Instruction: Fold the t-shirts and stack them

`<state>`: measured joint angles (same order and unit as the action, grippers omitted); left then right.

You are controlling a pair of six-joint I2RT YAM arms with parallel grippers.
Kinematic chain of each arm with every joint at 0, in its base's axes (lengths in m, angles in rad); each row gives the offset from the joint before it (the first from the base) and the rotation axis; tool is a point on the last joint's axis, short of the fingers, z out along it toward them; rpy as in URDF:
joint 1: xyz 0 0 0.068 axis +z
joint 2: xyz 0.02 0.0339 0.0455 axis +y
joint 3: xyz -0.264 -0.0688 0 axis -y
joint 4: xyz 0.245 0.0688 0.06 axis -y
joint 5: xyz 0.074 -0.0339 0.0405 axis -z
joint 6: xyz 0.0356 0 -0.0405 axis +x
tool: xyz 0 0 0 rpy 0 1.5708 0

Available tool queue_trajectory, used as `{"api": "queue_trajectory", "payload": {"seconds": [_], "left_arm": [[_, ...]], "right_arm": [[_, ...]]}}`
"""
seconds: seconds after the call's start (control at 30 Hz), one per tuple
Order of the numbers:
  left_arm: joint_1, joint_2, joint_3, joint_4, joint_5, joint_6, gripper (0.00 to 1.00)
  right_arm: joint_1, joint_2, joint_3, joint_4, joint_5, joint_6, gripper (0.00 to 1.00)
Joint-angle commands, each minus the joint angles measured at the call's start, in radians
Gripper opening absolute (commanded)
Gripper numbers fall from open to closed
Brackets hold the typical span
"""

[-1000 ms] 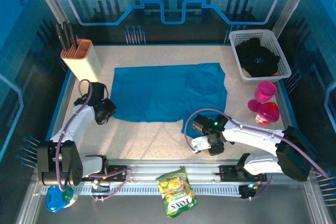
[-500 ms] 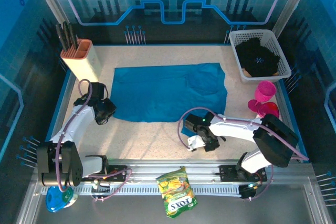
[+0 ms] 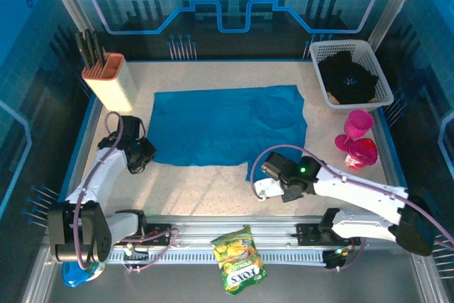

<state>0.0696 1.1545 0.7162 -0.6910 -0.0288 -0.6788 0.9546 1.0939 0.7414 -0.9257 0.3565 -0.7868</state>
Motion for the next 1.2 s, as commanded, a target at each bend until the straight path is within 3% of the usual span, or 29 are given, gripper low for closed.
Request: {"api": "queue_trajectory", "payload": {"seconds": [0.0,0.43,0.67,0.87,1.17], "left_arm": [[-0.002,-0.044,-0.025,-0.077,-0.007,-0.01,0.0],[-0.003,-0.196,-0.023,-0.233,-0.029,-0.102,0.0],[-0.003,-0.232,0.044,-0.306,-0.054,-0.114,0.0],[-0.001,-0.145,0.099,-0.267,-0.062,-0.095,0.0],[0.011,0.057,0.188,-0.185,-0.087,-0.061,0.0]], "right_arm": [[0.019,-0.083,0.026,-0.107,0.045,-0.006,0.0],[0.125,-0.302,0.075,-0.357,0.13,0.116,0.0],[0.113,-0.257,0.132,-0.295,0.246,0.165,0.0],[-0.012,-0.116,0.191,-0.086,0.313,0.119,0.0],[-0.271,0.081,0.292,0.146,0.196,-0.041,0.0]]}}
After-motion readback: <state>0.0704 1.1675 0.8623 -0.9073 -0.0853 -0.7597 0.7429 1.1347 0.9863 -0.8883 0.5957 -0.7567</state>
